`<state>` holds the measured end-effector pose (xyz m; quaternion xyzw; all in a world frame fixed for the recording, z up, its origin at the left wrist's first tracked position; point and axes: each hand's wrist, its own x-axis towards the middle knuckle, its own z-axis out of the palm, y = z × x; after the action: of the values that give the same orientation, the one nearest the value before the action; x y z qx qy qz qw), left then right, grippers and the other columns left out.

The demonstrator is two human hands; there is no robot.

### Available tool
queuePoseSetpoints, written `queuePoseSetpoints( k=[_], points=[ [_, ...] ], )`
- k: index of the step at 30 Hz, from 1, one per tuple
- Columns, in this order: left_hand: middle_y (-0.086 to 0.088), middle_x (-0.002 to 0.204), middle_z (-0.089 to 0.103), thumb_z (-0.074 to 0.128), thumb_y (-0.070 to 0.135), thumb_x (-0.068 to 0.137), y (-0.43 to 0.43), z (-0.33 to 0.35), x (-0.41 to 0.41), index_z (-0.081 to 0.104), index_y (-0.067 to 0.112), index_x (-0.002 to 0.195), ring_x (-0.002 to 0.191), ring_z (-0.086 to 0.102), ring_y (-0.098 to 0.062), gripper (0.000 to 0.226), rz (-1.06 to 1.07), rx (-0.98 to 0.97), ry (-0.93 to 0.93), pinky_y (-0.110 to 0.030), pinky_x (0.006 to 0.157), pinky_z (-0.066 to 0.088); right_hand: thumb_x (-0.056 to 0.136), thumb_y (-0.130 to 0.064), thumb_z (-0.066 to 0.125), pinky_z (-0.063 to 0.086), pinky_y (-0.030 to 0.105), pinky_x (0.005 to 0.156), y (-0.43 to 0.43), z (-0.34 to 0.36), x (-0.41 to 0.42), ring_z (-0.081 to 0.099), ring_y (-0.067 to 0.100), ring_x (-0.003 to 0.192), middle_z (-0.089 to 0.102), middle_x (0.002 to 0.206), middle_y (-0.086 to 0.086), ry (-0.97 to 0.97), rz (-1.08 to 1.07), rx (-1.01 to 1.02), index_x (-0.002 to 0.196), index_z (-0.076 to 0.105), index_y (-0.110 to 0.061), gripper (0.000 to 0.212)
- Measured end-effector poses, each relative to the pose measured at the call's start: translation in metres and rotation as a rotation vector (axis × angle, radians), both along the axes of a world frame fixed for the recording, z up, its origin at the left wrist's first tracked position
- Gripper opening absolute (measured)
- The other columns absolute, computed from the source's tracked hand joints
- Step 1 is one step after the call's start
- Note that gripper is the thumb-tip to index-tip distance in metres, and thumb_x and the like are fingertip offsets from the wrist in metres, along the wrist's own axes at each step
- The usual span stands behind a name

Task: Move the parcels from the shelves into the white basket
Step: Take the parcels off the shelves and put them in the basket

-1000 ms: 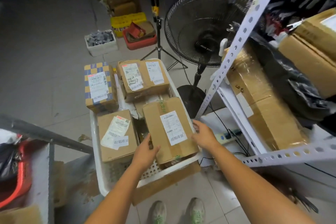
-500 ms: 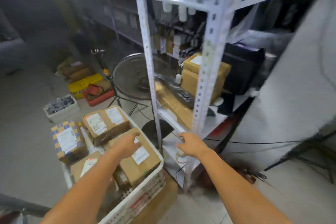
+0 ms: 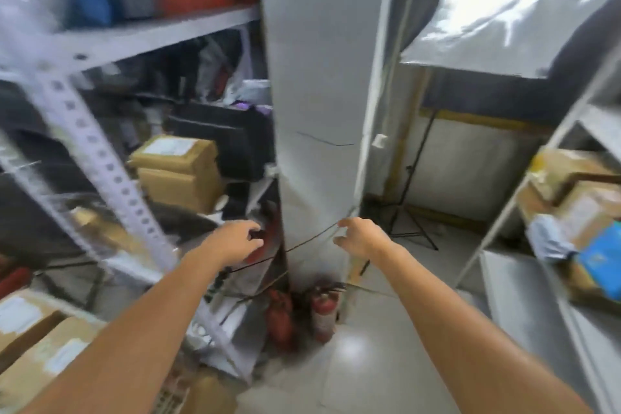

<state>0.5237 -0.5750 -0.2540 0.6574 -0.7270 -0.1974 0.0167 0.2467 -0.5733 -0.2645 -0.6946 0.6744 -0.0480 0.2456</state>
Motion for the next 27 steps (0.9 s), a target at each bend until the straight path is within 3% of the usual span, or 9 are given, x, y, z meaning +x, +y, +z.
queuePoseSetpoints(
  k=[3,8,12,16,21,27],
  points=[
    [-0.001,0.118,0.065,0.055,0.042,0.092,-0.047,0.000,-0.071,0.052,0.026,0.131,0.111,0.057,-0.022,0.043,-0.134,0.015,0.022,-0.032,0.094,0.046,0.092,-0.042,0.056,0.046,0.033,0.091,-0.002,0.001,-0.069,0.055,0.028,0.118,0.059,0.131,0.006,0.013,-0.149,-0.007,0.137,0.050,-0.020,0.050],
    [0.000,0.120,0.065,0.055,0.041,0.092,-0.118,-0.014,-0.187,0.052,0.025,0.131,0.114,0.057,-0.021,0.042,-0.383,0.029,0.043,-0.027,0.083,0.040,0.091,-0.039,0.055,0.044,0.034,0.098,0.006,0.003,-0.160,0.052,0.028,0.125,0.057,0.135,0.006,0.031,-0.432,-0.006,0.136,0.051,-0.020,0.049],
    [0.002,0.116,0.066,0.055,0.041,0.092,-0.152,-0.027,-0.276,0.052,0.026,0.131,0.111,0.057,-0.019,0.042,-0.550,0.056,0.061,-0.024,0.085,0.043,0.091,-0.038,0.057,0.043,0.034,0.101,0.027,-0.002,-0.221,0.052,0.028,0.125,0.057,0.135,0.009,0.022,-0.657,0.027,0.138,0.050,-0.018,0.050],
    [0.004,0.121,0.064,0.055,0.045,0.091,-0.156,-0.038,-0.366,0.053,0.030,0.130,0.114,0.057,-0.018,0.042,-0.711,0.063,0.052,-0.031,0.095,0.045,0.092,-0.038,0.056,0.042,0.035,0.100,0.057,-0.014,-0.278,0.051,0.028,0.125,0.055,0.137,0.009,-0.002,-0.848,0.054,0.138,0.050,-0.018,0.051],
    [0.005,0.122,0.064,0.053,0.046,0.090,-0.146,-0.050,-0.470,0.052,0.033,0.130,0.111,0.058,-0.019,0.043,-0.870,0.069,0.041,-0.031,0.093,0.048,0.091,-0.039,0.057,0.046,0.036,0.099,0.084,-0.037,-0.346,0.054,0.027,0.122,0.056,0.136,0.006,-0.081,-1.062,0.016,0.138,0.049,-0.023,0.050],
    [-0.003,0.121,0.065,0.058,0.038,0.090,-0.138,-0.066,-0.575,0.057,0.027,0.126,0.108,0.061,-0.024,0.037,-0.947,0.080,0.138,-0.032,0.089,0.050,0.089,-0.035,0.060,0.050,0.035,0.093,0.100,-0.063,-0.417,0.061,0.028,0.111,0.066,0.122,0.007,-0.171,-1.289,-0.160,0.124,0.060,-0.022,0.037]
  ],
)
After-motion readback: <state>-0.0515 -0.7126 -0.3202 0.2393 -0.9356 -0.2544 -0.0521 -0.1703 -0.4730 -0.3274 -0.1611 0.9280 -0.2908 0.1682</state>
